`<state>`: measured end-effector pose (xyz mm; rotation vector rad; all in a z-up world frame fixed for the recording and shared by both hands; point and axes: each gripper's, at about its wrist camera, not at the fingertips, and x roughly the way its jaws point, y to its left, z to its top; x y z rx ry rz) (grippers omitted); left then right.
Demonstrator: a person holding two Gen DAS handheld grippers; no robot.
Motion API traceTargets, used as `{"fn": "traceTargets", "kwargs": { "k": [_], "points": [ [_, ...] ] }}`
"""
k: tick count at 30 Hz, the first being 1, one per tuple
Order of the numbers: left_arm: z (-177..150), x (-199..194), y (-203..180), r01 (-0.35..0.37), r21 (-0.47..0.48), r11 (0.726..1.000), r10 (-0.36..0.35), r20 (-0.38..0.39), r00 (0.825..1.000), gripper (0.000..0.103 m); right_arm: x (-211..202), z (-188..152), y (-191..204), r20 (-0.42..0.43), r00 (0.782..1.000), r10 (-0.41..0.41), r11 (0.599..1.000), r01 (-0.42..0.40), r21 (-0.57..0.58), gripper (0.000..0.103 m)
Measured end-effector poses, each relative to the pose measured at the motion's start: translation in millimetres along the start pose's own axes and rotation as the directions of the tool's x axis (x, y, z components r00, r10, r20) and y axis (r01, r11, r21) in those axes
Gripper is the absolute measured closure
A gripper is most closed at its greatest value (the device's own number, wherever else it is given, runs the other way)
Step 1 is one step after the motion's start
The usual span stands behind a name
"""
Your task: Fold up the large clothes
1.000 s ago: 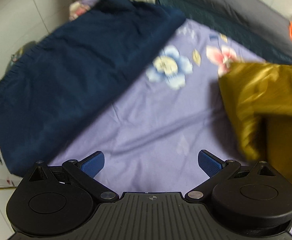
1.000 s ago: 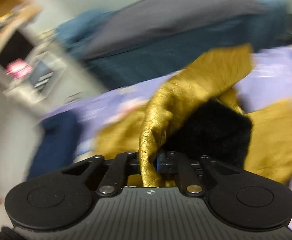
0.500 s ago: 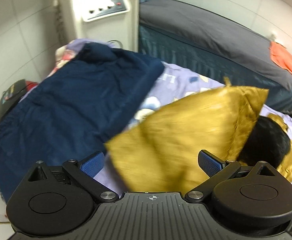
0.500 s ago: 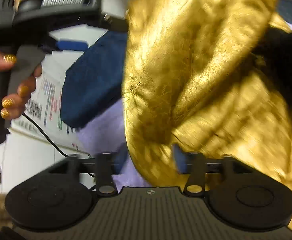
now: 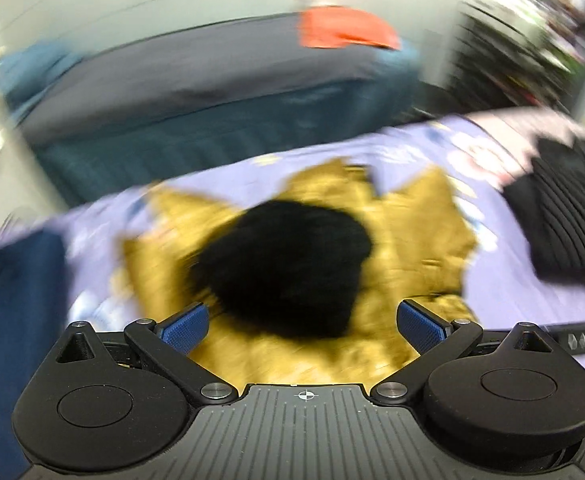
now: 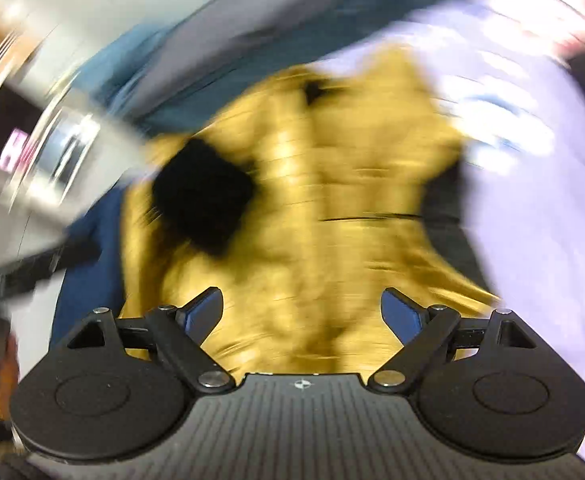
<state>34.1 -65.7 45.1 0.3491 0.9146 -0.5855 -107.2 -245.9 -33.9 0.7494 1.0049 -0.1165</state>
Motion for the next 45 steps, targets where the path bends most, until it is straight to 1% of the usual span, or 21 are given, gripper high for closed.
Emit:
{"fn": "traceTargets", "kwargs": {
  "k": [2, 4, 7, 9, 14, 15, 17, 18, 20, 22, 23, 26, 29, 30, 32, 34, 38, 39, 41, 43, 45],
  "points": [
    [11, 17, -27, 0.038, 0.124, 0.991, -0.039, 0.002, 0.999, 0.000, 0, -3, -31, 0.003, 0.999, -0.051, 0.995, 0.051, 0.085, 0.016],
    [25, 35, -51, 0.080, 0.238, 0.968, -0.080, -0.010, 0.997, 0.000, -1, -8, -54, -0.010, 0.997, -0.073, 0.987, 0.073, 0.145, 0.017],
    [44, 66, -80, 0.131, 0.374, 0.918, -0.137, -0.011, 0.990, 0.000, 13, -22, -77, -0.064, 0.997, -0.038, 0.974, 0.052, 0.222, 0.018],
    [57, 89, -95, 0.118, 0.431, 0.895, -0.118, -0.025, 0.993, 0.000, 19, -29, -86, -0.098, 0.995, -0.025, 0.966, 0.049, 0.254, 0.018],
    [80, 140, -113, 0.140, 0.482, 0.865, -0.098, -0.111, 0.989, 0.000, 38, -42, -89, -0.159, 0.987, 0.030, 0.955, 0.019, 0.296, 0.019],
    [80, 151, -116, 0.115, 0.495, 0.861, -0.059, -0.128, 0.990, 0.000, 41, -44, -92, -0.172, 0.984, 0.051, 0.952, 0.005, 0.306, 0.019],
    [79, 163, -117, -0.004, 0.496, 0.868, 0.073, -0.119, 0.990, 0.000, 51, -46, -96, -0.200, 0.975, 0.098, 0.943, -0.027, 0.331, 0.019],
    [78, 162, -114, -0.025, 0.477, 0.879, 0.087, -0.108, 0.990, 0.000, 53, -47, -97, -0.202, 0.973, 0.111, 0.941, -0.038, 0.336, 0.019],
    [76, 157, -106, -0.020, 0.416, 0.909, 0.071, -0.108, 0.992, 0.000, 58, -45, -95, -0.205, 0.968, 0.141, 0.944, -0.070, 0.322, 0.018],
    [75, 159, -101, -0.022, 0.396, 0.918, 0.070, -0.108, 0.992, 0.000, 64, -40, -94, -0.211, 0.963, 0.169, 0.948, -0.099, 0.303, 0.018],
    [75, 159, -102, -0.014, 0.415, 0.910, 0.056, -0.090, 0.994, 0.000, 68, -38, -98, -0.203, 0.962, 0.182, 0.948, -0.117, 0.297, 0.019],
    [78, 165, -112, 0.038, 0.509, 0.860, -0.004, -0.069, 0.998, 0.000, 79, -25, -96, -0.193, 0.959, 0.206, 0.951, -0.150, 0.272, 0.025],
    [83, 190, -128, 0.120, 0.529, 0.840, -0.046, -0.150, 0.988, 0.000, 91, -13, -95, -0.205, 0.952, 0.226, 0.952, -0.172, 0.253, 0.028],
    [84, 199, -132, 0.156, 0.518, 0.841, -0.066, -0.188, 0.980, 0.000, 95, -9, -94, -0.209, 0.950, 0.230, 0.954, -0.178, 0.243, 0.030],
    [83, 219, -140, 0.201, 0.488, 0.849, -0.081, -0.256, 0.963, 0.000, 98, -4, -91, -0.222, 0.949, 0.223, 0.961, -0.176, 0.214, 0.044],
    [78, 232, -144, 0.177, 0.484, 0.857, -0.046, -0.270, 0.962, 0.000, 100, -1, -92, -0.228, 0.950, 0.213, 0.968, -0.173, 0.183, 0.074],
    [69, 230, -137, 0.149, 0.421, 0.895, -0.036, -0.265, 0.964, 0.000, 97, 0, -99, -0.221, 0.943, 0.250, 0.959, -0.208, 0.194, 0.085],
    [68, 225, -132, 0.138, 0.395, 0.908, -0.037, -0.252, 0.967, 0.005, 93, 0, -98, -0.218, 0.942, 0.254, 0.959, -0.215, 0.186, 0.087],
    [70, 213, -121, 0.110, 0.347, 0.931, -0.031, -0.224, 0.974, 0.036, 85, 4, -96, -0.204, 0.946, 0.253, 0.961, -0.221, 0.166, 0.089],
    [75, 192, -107, 0.086, 0.285, 0.955, -0.038, -0.169, 0.985, 0.052, 74, 10, -88, -0.176, 0.953, 0.248, 0.965, -0.227, 0.133, 0.091],
    [83, 169, -89, 0.077, 0.201, 0.977, -0.057, -0.104, 0.993, 0.055, 58, 19, -76, -0.132, 0.964, 0.232, 0.972, -0.224, 0.073, 0.092]
  ]
}}
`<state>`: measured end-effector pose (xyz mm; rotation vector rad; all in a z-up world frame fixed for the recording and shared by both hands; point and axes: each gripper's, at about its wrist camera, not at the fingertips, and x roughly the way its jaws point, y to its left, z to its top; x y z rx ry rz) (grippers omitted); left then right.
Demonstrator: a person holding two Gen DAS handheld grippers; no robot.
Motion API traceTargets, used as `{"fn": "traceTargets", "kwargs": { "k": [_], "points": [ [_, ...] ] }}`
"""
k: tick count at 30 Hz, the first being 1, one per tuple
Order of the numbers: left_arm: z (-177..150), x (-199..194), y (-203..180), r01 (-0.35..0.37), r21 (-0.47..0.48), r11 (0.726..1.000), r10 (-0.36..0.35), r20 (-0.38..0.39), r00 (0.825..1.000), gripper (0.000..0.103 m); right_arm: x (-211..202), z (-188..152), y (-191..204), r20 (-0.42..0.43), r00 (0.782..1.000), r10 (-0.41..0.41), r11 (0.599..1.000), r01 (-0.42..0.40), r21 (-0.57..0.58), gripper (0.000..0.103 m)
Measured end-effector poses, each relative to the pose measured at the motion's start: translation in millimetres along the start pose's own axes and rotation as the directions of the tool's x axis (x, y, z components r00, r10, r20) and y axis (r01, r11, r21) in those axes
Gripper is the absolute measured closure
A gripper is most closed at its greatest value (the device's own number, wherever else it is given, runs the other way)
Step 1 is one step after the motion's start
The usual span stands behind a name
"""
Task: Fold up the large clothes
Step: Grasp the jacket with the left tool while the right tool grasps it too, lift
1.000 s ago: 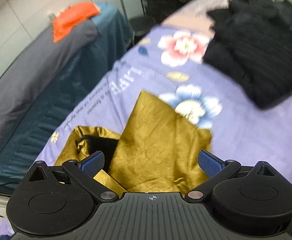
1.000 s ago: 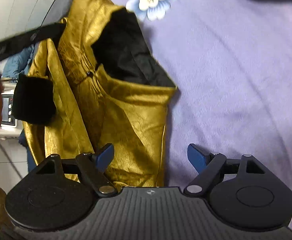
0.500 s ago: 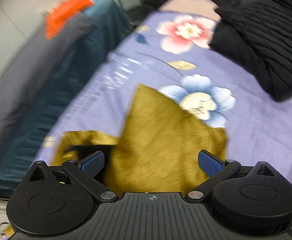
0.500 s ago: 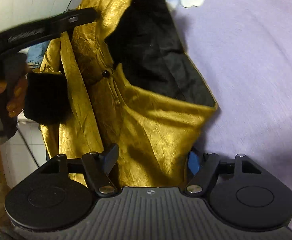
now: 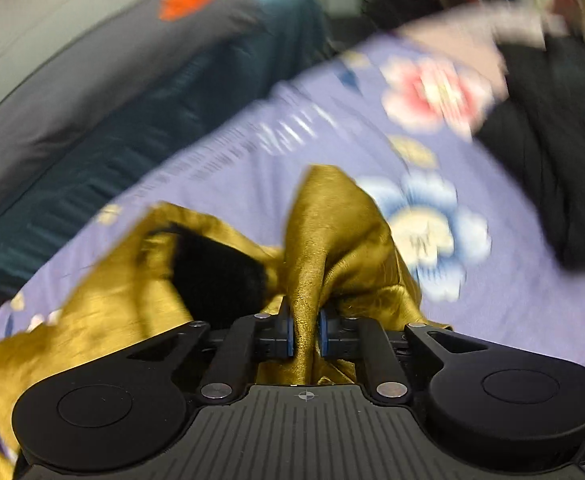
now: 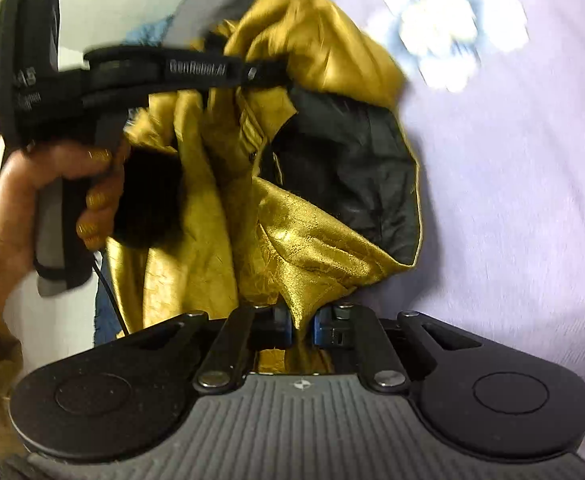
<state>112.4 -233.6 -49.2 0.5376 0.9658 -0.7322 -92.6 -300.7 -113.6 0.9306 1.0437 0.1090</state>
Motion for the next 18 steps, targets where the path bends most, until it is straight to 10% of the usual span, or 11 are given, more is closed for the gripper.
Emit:
{"fn": "traceTargets", "kwargs": {
  "k": [7, 11, 18],
  "points": [
    [-3, -125, 69, 0.045, -0.263, 0.964, 0.038, 0.304, 0.952, 0.057, -62, 34, 86, 0.241, 0.970, 0.039, 0.973, 0.018, -0.228, 0.094],
    [-22, -218, 106, 0.088, -0.360, 0.929, 0.113, 0.501, 0.858, 0.058, -113, 49, 156, 0.363, 0.921, 0.142, 0.916, 0.017, -0.401, 0.094],
    [-80, -349, 112, 0.086, -0.321, 0.943, 0.182, 0.715, 0.675, 0.061, -205, 39, 249, 0.451, 0.795, 0.406, 0.781, -0.045, -0.624, 0.094]
  ]
}}
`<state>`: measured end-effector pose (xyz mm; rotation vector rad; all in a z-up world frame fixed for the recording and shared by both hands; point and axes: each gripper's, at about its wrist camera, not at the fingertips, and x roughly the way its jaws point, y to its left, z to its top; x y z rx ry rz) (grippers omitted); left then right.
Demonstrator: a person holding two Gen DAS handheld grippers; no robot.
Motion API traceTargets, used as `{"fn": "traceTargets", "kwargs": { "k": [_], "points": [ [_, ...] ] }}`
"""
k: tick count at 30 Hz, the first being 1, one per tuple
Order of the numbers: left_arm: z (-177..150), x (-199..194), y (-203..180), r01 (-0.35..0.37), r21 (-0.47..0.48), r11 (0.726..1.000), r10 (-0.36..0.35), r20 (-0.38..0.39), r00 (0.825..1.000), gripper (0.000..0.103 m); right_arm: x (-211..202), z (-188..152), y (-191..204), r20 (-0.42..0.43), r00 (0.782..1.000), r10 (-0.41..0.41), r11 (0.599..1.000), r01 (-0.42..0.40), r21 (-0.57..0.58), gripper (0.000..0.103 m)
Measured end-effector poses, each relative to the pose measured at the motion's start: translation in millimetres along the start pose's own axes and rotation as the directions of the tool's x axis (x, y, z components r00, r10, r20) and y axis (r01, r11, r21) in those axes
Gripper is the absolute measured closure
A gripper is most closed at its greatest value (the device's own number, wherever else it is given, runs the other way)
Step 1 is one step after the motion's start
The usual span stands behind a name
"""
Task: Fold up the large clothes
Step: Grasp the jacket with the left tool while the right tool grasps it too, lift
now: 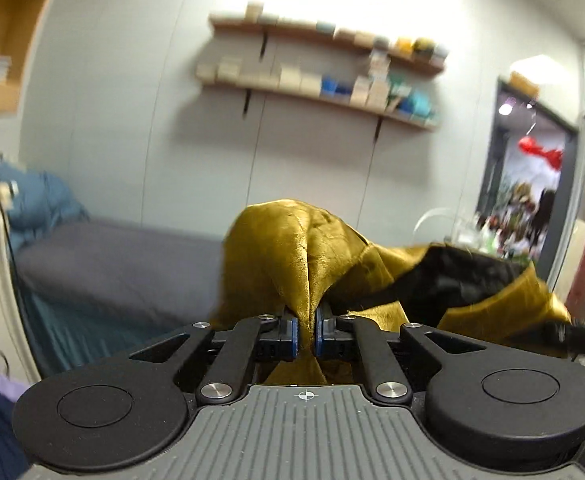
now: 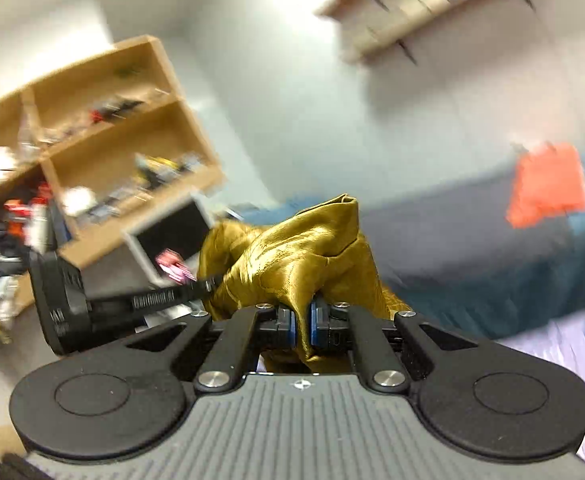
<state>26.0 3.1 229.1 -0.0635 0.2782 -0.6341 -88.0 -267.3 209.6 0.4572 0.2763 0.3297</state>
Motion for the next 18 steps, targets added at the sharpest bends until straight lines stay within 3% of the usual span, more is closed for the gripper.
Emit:
{"fn": "traceTargets", "kwargs": {
  "k": [4, 7, 10, 12, 15, 16, 18],
  "points": [
    [14, -54, -9, 0.039, 0.021, 0.999, -0.041, 0.077, 0.996, 0.061, -20, 19, 27, 0.046, 0.986, 0.159, 0.987, -0.159, -0.018, 0.094],
    [29, -95, -19, 0.099, 0.009, 0.995, -0.100, 0.155, 0.983, 0.061, -47, 40, 36, 0.069, 0.960, 0.272, 0.962, -0.271, -0.032, 0.094],
    [52, -136, -36, 0.147, 0.047, 0.988, -0.154, 0.257, 0.954, 0.061, -82, 65, 50, 0.110, 0.917, 0.384, 0.923, -0.379, -0.065, 0.095],
    [66, -156, -44, 0.193, 0.049, 0.980, -0.199, 0.330, 0.923, 0.061, -94, 84, 62, 0.146, 0.887, 0.437, 0.899, -0.427, -0.100, 0.095],
    [80, -171, -54, 0.240, 0.070, 0.968, -0.247, 0.421, 0.872, 0.062, -96, 109, 77, 0.223, 0.822, 0.525, 0.851, -0.504, -0.147, 0.095],
    [83, -171, -59, 0.239, 0.083, 0.967, -0.251, 0.439, 0.863, 0.062, -96, 116, 78, 0.246, 0.808, 0.535, 0.845, -0.511, -0.160, 0.095],
    [85, -159, -65, 0.233, 0.071, 0.970, -0.240, 0.438, 0.867, 0.061, -93, 126, 71, 0.285, 0.806, 0.518, 0.855, -0.494, -0.159, 0.094]
  ]
}}
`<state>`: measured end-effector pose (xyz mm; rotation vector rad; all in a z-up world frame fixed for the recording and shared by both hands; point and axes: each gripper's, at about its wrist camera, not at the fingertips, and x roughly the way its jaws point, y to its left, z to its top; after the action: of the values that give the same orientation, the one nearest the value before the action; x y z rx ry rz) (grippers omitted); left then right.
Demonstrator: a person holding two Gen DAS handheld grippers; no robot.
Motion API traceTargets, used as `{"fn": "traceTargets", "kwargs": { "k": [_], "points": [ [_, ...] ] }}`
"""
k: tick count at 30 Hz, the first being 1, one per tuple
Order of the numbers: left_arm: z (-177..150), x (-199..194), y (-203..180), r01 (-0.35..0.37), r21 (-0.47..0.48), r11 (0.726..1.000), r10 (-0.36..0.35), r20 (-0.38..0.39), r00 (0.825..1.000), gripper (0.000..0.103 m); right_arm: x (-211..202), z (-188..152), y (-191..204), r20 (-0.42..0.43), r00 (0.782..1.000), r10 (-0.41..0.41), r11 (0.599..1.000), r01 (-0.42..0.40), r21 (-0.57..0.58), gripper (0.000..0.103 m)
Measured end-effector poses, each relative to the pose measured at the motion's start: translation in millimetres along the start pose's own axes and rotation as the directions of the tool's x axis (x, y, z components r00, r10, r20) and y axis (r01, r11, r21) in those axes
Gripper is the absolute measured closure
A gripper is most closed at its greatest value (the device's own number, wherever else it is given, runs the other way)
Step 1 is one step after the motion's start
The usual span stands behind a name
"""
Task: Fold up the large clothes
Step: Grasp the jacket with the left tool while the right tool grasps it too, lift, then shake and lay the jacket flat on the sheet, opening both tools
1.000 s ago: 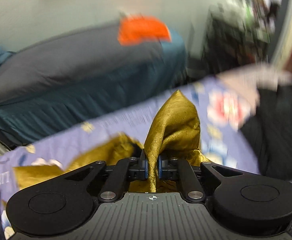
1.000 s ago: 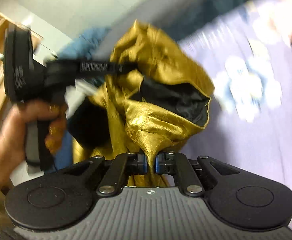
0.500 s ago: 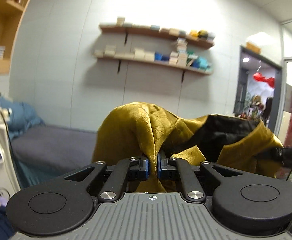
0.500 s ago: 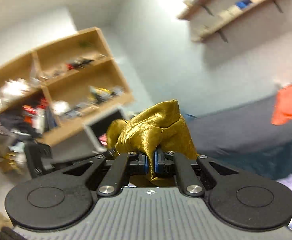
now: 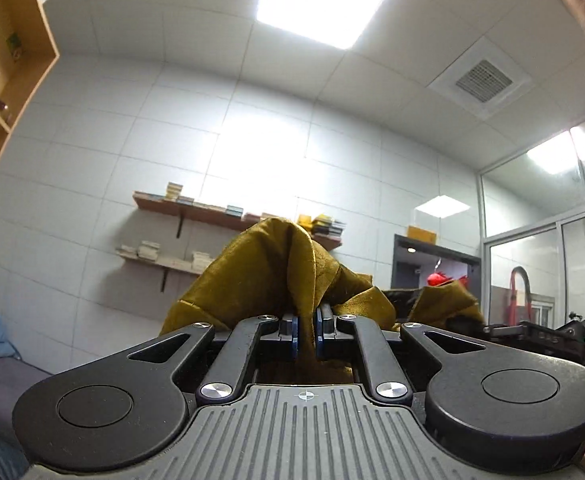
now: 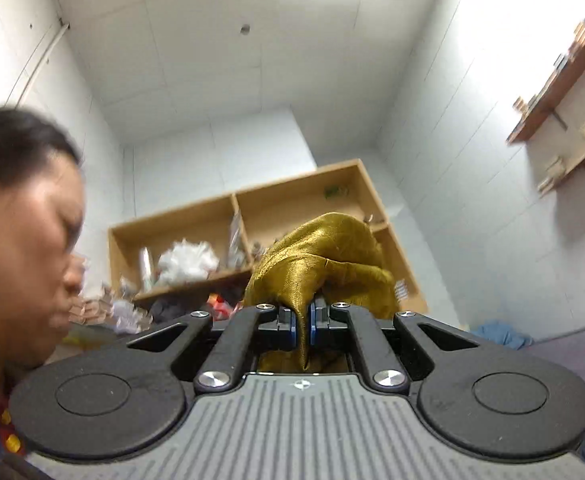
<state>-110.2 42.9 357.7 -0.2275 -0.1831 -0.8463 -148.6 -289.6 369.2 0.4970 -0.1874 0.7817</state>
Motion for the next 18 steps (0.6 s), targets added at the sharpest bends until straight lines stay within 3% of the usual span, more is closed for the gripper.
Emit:
{"fn": "traceTargets", "kwargs": {
  "k": [3, 5, 6, 7, 8, 10, 11, 12, 13, 15, 16, 17, 18],
  "points": [
    [-28, 37, 18, -0.072, -0.028, 0.997, 0.069, -0.080, 0.994, 0.060, 11, -1, -32, 0.008, 0.992, -0.130, 0.990, 0.129, 0.053, 0.094],
    [-63, 75, 45, -0.165, -0.072, 0.984, 0.146, -0.212, 0.966, 0.046, 17, -15, -61, -0.037, 0.966, -0.255, 0.962, 0.257, 0.094, 0.093],
    [-84, 91, 58, -0.212, -0.090, 0.973, 0.180, -0.280, 0.943, 0.042, 23, -23, -76, -0.076, 0.941, -0.331, 0.936, 0.337, 0.101, 0.089],
    [-108, 105, 69, -0.262, -0.088, 0.961, 0.219, -0.337, 0.916, 0.016, 28, -34, -92, -0.120, 0.906, -0.406, 0.904, 0.418, 0.093, 0.085],
    [-132, 118, 80, -0.316, -0.067, 0.946, 0.268, -0.384, 0.884, 0.000, 33, -48, -108, -0.167, 0.862, -0.478, 0.864, 0.496, 0.085, 0.080],
    [-184, 137, 96, -0.403, 0.024, 0.915, 0.367, -0.464, 0.806, 0.000, 45, -85, -140, -0.259, 0.752, -0.606, 0.772, 0.635, 0.037, 0.018],
    [-210, 143, 102, -0.432, 0.078, 0.898, 0.407, -0.516, 0.753, 0.000, 49, -107, -154, -0.301, 0.699, -0.649, 0.731, 0.682, 0.010, 0.008],
    [-233, 148, 111, -0.456, 0.120, 0.882, 0.435, -0.579, 0.689, 0.000, 53, -129, -165, -0.345, 0.631, -0.695, 0.676, 0.737, -0.013, 0.009],
    [-256, 148, 117, -0.464, 0.153, 0.873, 0.447, -0.634, 0.631, 0.000, 51, -150, -177, -0.393, 0.549, -0.738, 0.612, 0.790, -0.046, 0.015],
    [-296, 140, 128, -0.471, 0.213, 0.856, 0.469, -0.704, 0.533, 0.000, 48, -193, -185, -0.492, 0.433, -0.755, 0.548, 0.829, -0.111, 0.015],
    [-311, 129, 132, -0.485, 0.244, 0.840, 0.489, -0.728, 0.480, 0.000, 41, -212, -190, -0.537, 0.387, -0.750, 0.518, 0.848, -0.113, 0.015],
    [-321, 116, 137, -0.501, 0.266, 0.824, 0.506, -0.743, 0.438, 0.000, 31, -227, -192, -0.572, 0.362, -0.736, 0.496, 0.864, -0.092, 0.015],
    [-327, 102, 144, -0.519, 0.272, 0.810, 0.515, -0.752, 0.410, 0.000, 21, -239, -194, -0.604, 0.355, -0.714, 0.484, 0.873, -0.060, 0.014]
  ]
}}
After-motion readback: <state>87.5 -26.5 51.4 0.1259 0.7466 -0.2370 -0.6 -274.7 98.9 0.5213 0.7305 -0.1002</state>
